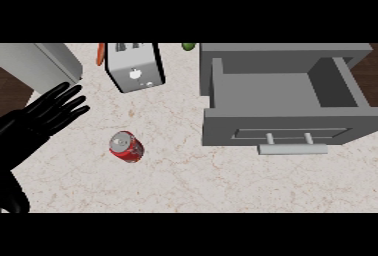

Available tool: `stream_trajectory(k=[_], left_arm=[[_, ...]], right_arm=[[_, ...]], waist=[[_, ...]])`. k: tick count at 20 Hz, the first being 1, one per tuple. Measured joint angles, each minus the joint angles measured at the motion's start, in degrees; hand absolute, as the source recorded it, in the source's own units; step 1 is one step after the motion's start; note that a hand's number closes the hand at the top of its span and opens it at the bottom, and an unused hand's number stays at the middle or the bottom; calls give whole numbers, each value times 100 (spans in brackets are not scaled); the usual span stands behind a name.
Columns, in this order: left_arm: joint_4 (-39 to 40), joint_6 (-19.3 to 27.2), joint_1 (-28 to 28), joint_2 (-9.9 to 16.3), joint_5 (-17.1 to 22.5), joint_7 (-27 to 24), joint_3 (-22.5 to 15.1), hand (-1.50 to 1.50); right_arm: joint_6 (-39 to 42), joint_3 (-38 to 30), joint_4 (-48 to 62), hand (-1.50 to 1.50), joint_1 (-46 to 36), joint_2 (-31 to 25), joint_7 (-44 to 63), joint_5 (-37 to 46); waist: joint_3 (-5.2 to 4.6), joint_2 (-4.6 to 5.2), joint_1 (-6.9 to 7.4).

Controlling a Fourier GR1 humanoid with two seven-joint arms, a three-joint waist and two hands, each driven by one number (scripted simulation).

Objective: Pick up the can, place it into the drawer and close the drawer

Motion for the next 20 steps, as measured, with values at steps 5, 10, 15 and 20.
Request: stream_trajectory(k=[5,10,15,20], left_arm=[[192,76,-56,-448,-665,-219,-253,-150],[473,-63,-19,-708,-1273,-554,-358,-150],[827,-236,43,-864,-1854,-996,-359,-150],[1443,-353,61,-1034,-2490,-1638,-331,-150]], right_arm=[[194,-197,-90,-150,83,68,41,-117],[328,-394,-124,-150,56,92,167,-239],[665,-739,-88,-150,198,97,128,-489],[714,-871,-78,-150,76,92,303,-556]], waist=[[1,0,4],[0,0,11],[0,0,8],[-2,3,11]])
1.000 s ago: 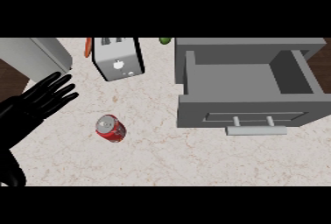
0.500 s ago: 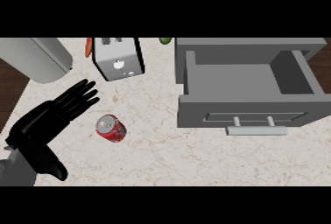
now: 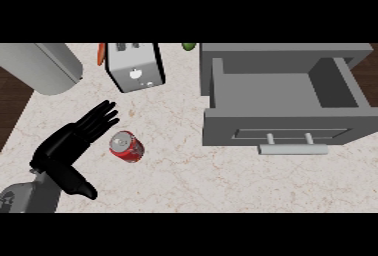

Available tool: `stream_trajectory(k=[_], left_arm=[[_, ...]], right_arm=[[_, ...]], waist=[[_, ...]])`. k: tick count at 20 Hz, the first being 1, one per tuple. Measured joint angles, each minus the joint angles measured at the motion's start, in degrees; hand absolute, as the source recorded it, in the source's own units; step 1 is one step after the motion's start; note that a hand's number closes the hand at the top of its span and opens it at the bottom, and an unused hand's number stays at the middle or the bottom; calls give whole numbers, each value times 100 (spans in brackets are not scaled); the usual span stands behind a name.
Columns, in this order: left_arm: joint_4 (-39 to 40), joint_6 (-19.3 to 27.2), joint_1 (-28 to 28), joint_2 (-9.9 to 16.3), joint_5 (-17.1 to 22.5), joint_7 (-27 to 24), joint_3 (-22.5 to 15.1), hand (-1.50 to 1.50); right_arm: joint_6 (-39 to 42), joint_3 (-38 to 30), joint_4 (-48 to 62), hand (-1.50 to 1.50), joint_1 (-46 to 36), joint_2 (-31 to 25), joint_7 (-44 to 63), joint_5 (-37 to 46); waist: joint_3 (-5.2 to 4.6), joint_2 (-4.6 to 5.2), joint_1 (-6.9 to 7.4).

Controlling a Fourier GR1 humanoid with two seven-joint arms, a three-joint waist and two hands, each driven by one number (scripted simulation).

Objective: Pick up the can, place it into the drawer and close the drawer

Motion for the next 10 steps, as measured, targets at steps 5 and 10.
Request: stream_trajectory(k=[5,10], left_arm=[[945,-92,-247,-33,-599,-815,143,-150],[1881,-94,-558,8,-1104,-1555,254,-150]], right_arm=[[150,-49,-204,-150,119,180,60,3],[334,-217,-53,-150,59,183,23,-29]], waist=[[0,3,-17],[-2,7,-29]])
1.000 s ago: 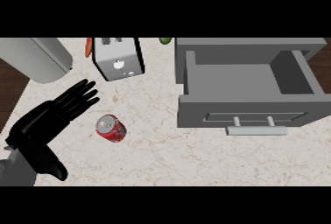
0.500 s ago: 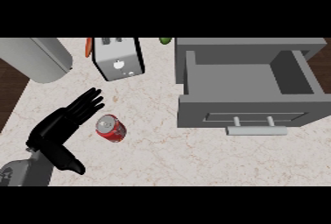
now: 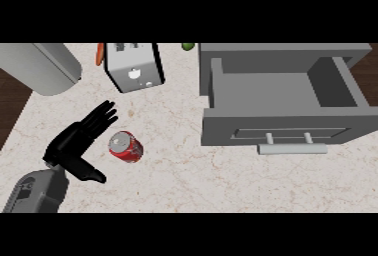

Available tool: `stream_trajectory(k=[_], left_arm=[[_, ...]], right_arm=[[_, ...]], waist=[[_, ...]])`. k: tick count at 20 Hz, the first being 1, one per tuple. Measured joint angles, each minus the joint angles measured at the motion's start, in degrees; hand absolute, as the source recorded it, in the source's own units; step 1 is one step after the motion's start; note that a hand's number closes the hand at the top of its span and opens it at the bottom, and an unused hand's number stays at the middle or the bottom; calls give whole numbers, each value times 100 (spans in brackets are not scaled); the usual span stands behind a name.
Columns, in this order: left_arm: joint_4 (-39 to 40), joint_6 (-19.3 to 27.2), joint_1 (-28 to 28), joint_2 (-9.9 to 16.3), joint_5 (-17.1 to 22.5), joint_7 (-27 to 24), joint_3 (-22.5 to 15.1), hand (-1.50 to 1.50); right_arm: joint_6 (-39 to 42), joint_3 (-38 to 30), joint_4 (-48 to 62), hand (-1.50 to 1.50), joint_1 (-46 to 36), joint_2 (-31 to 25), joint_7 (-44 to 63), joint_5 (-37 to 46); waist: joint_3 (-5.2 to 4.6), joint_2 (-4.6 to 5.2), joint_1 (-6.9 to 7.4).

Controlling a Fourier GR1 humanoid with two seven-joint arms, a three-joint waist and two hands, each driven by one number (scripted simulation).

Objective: Pick up the can, place it into the drawer and close the drawer

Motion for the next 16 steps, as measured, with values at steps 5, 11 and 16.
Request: stream_trajectory(k=[5,11,16], left_arm=[[997,-105,-303,117,-440,-708,46,-150],[2246,-101,-619,166,-1032,-1717,-3,-150],[3206,-96,-1020,172,-1293,-2187,17,-150]], right_arm=[[23,-61,31,-150,-159,38,77,81],[32,-64,-295,-150,-15,230,175,22],[102,-144,-340,-150,-76,209,331,-56]], waist=[[0,0,7],[-1,4,-13],[-2,7,-23]])
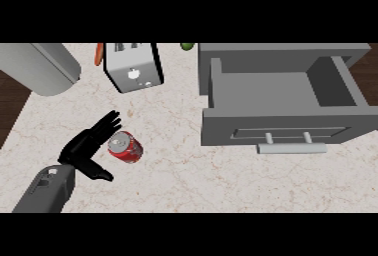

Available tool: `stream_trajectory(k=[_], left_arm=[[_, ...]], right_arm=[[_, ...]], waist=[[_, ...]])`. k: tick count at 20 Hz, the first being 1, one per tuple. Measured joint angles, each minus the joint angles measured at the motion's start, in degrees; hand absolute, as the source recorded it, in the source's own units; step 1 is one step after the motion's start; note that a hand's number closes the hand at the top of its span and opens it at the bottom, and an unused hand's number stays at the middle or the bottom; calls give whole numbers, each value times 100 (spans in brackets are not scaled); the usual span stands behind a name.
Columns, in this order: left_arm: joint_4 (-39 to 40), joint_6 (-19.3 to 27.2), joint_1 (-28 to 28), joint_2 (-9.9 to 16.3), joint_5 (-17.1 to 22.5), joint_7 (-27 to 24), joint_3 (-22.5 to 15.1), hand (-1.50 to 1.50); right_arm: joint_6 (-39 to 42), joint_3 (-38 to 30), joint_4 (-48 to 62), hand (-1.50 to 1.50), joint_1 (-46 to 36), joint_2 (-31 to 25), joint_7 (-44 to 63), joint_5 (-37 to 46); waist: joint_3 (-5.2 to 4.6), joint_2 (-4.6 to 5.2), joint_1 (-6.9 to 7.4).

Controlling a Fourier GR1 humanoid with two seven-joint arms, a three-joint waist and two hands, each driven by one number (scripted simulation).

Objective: Pick up the can, place it into the drawer and close the drawer

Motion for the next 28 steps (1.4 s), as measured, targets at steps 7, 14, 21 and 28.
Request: stream_trajectory(k=[7,14,21,28], left_arm=[[961,175,-339,-139,-257,-462,-25,-150],[1438,137,-670,-306,-149,-432,121,150],[1483,-325,-962,-437,24,-5,161,150],[1069,-84,-804,-718,282,-61,298,150]], right_arm=[[17,-132,-88,-150,36,-5,130,-238],[113,-226,-10,-150,-77,-69,251,-312],[198,-270,-153,-150,43,21,404,-495],[105,-411,-260,-150,36,-2,551,-625]], waist=[[-2,7,-22],[-2,8,-14],[2,-3,-5],[4,-22,44]])
